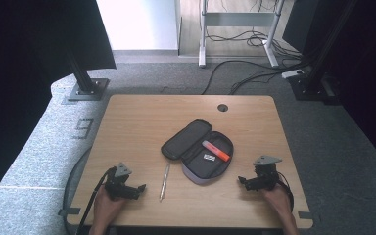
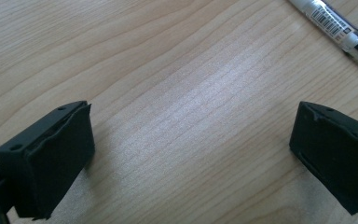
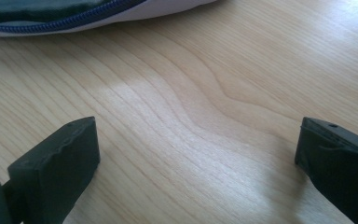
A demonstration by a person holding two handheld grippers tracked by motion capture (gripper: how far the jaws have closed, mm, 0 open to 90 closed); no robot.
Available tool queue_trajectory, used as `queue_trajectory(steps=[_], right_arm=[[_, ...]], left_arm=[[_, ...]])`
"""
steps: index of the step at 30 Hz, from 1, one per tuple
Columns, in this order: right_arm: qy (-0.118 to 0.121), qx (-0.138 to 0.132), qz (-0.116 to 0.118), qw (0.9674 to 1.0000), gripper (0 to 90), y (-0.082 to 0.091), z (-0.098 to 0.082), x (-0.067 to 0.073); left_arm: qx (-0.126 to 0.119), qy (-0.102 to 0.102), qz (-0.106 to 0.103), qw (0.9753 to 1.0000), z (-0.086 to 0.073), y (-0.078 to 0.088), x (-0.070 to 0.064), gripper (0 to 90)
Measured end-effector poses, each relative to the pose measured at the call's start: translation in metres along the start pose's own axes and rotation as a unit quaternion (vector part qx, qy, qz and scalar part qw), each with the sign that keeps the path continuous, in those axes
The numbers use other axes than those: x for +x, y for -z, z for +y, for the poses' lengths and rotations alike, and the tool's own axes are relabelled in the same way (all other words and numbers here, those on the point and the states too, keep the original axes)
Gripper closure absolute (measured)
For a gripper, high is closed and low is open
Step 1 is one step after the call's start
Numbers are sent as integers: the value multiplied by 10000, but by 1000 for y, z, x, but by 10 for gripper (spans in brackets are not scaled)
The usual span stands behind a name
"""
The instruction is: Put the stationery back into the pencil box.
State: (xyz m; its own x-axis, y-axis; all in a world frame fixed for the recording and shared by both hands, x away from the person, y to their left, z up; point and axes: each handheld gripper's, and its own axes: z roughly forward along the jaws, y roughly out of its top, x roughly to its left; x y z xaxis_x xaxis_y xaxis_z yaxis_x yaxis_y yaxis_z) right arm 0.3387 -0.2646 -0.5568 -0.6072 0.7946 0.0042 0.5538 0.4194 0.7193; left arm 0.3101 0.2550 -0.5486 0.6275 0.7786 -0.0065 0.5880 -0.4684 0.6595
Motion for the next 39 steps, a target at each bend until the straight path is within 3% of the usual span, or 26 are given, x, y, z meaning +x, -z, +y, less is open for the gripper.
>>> queue_trajectory(steps=[6,12,15,18,22,25,39], right_arm=[[-37,22,4,10000,0,1,-1,-1],[-35,30,-10,10000,0,1,-2,-1],[-40,22,-24,10000,0,1,-2,-1],[-57,22,-30,10000,0,1,-2,0],[-58,21,-30,10000,0,2,-2,0],[-58,22,-30,10000,0,2,-2,0],[-58,20,-30,10000,0,2,-2,0]], left_arm=[[-67,-105,-58,9999,-1,1,-2,42],[88,8,14,10000,3,1,-5,40],[117,43,66,9999,5,4,-6,92],[57,94,-23,9999,8,7,-7,98],[44,18,-90,9999,13,9,-11,97],[-26,4,-267,9996,17,9,-14,98],[-200,-241,-437,9986,38,4,-31,217]])
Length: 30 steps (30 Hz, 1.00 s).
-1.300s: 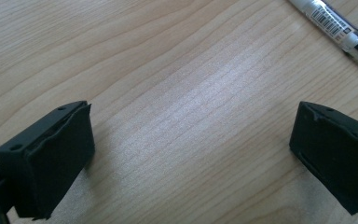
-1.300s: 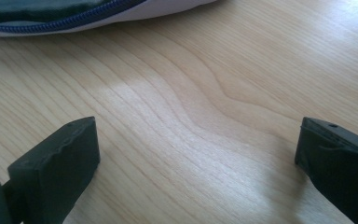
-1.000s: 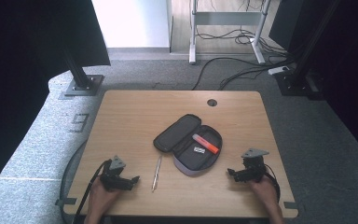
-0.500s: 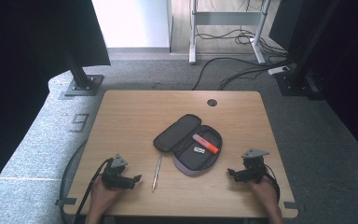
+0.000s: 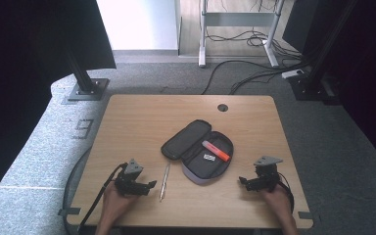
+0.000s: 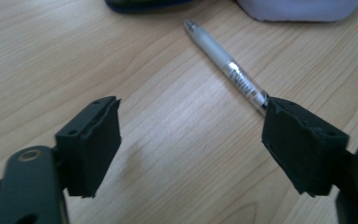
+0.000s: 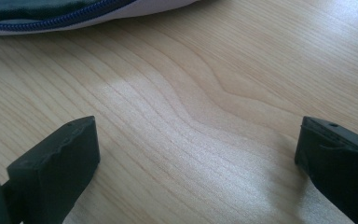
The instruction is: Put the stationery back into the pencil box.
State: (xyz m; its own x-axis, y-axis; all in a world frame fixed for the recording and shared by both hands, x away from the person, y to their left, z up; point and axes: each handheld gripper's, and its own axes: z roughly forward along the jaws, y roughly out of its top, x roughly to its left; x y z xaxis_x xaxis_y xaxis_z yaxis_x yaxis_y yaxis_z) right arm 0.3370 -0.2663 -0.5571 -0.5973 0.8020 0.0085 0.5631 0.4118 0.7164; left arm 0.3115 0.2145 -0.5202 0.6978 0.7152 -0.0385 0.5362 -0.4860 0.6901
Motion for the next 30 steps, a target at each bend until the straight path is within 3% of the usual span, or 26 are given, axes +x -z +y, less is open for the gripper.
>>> queue_trajectory(steps=[3,6,14,18,21,26,30], right_arm=[[0,1,0,10000,0,0,0,0],[1,1,1,10000,0,0,0,0],[1,1,1,10000,0,0,0,0],[2,0,1,10000,0,0,0,0],[1,1,1,10000,0,0,0,0],[1,0,0,10000,0,0,0,0],[0,0,1,10000,0,0,0,0]], left_arm=[[-107,51,-103,9999,5,-2,-1,252],[-35,-95,24,9999,11,-5,-5,266],[-91,-177,-142,9997,24,-18,-14,304],[-122,-56,-303,9994,24,-26,-17,357],[5,-115,-270,9996,22,-33,-21,389],[227,-133,13,9997,18,-43,-25,470],[211,-164,53,9996,17,-43,-28,564]])
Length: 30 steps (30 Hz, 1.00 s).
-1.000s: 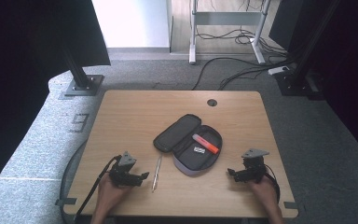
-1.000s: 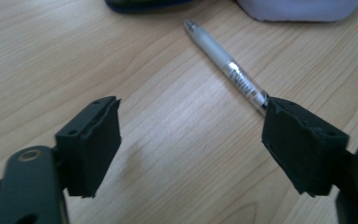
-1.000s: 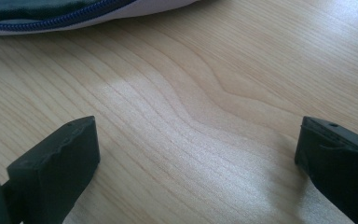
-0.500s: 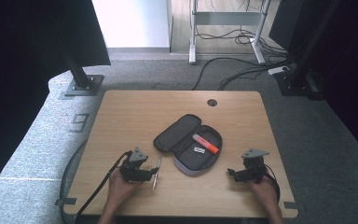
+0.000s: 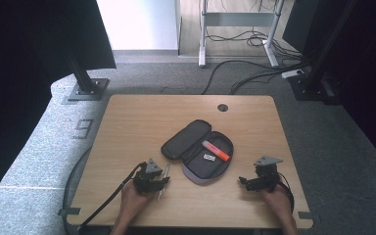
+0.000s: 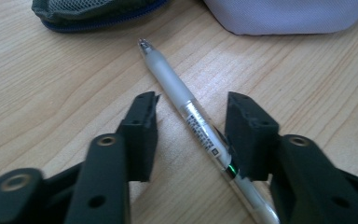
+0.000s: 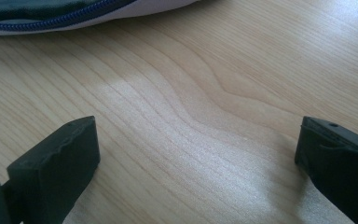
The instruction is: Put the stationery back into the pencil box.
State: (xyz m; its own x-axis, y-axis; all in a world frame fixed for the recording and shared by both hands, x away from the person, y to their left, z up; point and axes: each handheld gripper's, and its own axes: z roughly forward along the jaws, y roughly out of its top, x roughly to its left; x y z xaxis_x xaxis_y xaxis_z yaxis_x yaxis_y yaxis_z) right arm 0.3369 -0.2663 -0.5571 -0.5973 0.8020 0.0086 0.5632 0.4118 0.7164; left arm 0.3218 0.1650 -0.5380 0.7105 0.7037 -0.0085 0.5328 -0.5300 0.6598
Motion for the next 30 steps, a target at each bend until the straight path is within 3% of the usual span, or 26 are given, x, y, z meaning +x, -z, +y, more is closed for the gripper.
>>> queue_trajectory(steps=[4,9,11,24,30], right_arm=[[1,0,-1,10000,0,0,0,0],[1,0,0,10000,0,0,0,0],[2,0,0,10000,0,0,0,0],[1,1,0,10000,0,0,0,0],[0,1,0,10000,0,0,0,0]], left_arm=[[50,-7,-36,10000,-1,3,0,685],[92,24,7,10000,-5,8,4,758],[66,69,-81,9999,-8,10,7,794],[69,82,-256,9996,-11,14,7,800],[-10,63,-381,9993,-11,23,5,800]])
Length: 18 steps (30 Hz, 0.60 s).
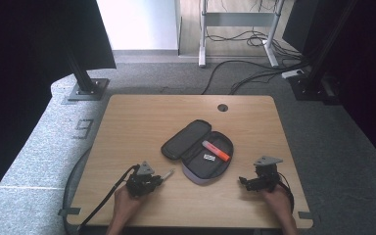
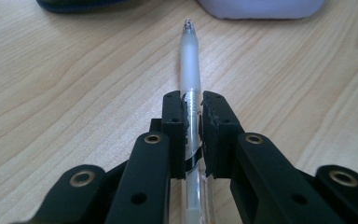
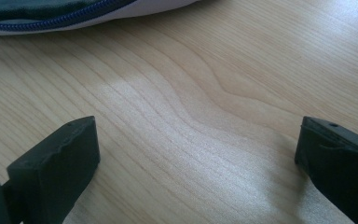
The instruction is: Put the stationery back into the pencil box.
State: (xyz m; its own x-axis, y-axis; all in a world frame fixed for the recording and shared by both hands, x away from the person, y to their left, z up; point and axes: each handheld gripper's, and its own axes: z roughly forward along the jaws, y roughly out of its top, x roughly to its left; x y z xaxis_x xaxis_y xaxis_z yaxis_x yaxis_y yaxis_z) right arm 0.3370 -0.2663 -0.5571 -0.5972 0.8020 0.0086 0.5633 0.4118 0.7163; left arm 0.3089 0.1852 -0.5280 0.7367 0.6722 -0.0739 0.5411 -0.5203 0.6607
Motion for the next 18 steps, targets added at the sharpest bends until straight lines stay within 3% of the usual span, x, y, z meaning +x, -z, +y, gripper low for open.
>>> queue_trajectory(steps=[6,18], right_arm=[[0,1,0,10000,0,0,0,0],[1,1,3,10000,0,0,0,0]], left_arm=[[-123,26,-162,9998,2,10,-4,800],[-288,41,-228,9993,11,31,-2,800]])
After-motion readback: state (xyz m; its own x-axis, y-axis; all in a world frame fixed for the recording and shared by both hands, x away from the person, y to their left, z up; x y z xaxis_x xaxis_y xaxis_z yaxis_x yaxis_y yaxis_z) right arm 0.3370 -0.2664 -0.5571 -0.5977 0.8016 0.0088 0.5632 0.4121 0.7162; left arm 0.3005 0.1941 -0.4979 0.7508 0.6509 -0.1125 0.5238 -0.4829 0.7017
